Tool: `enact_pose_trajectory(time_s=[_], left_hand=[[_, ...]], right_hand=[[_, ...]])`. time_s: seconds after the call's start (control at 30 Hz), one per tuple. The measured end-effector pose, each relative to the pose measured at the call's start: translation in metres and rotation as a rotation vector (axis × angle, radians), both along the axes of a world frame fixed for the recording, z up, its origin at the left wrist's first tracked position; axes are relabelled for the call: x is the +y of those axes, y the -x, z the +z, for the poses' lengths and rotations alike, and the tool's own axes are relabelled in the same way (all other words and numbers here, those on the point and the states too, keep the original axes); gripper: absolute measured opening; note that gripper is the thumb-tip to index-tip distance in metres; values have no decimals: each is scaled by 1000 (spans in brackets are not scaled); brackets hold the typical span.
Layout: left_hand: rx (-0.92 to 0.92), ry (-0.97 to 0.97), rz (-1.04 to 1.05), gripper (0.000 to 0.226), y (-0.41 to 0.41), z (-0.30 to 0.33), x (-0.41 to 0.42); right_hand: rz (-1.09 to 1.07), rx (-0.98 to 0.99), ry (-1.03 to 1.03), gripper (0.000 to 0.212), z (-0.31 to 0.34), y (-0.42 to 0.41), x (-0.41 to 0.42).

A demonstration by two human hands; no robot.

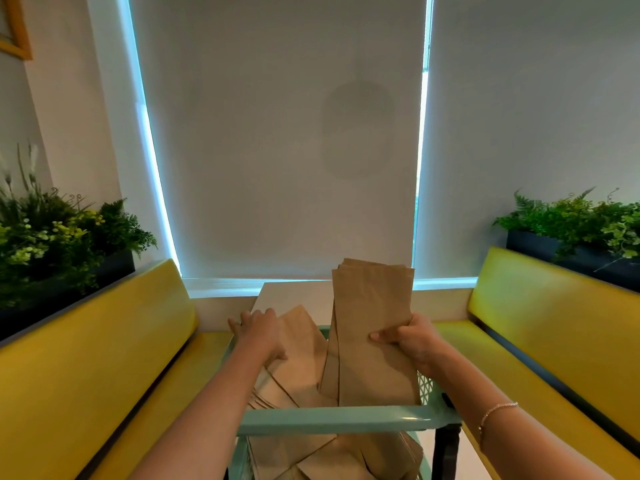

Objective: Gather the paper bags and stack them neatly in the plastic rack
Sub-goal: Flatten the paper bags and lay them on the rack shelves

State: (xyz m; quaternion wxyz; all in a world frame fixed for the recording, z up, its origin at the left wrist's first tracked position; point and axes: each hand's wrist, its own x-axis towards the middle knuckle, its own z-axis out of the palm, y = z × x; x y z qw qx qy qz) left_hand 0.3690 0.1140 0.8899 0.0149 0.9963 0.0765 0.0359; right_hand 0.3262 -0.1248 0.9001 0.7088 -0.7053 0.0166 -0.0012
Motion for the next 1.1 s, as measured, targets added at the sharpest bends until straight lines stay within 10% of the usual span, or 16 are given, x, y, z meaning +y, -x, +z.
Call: enact_pose_trajectory(time_s=[0.23,0.57,0.8,1.1], left_hand=[[-296,309,-94,28,9,28,10],[-530,440,-207,27,33,69,23],[-1110,625,-410,8,57,71,5],[-779,200,-1110,11,50,-3,-20]], right_hand=[[-7,-18,-63,31,5,0,2],[-105,33,-101,21,7,-5,5],[-143,103,-67,21,10,-5,6],[-197,57,-198,39,7,-7,8]])
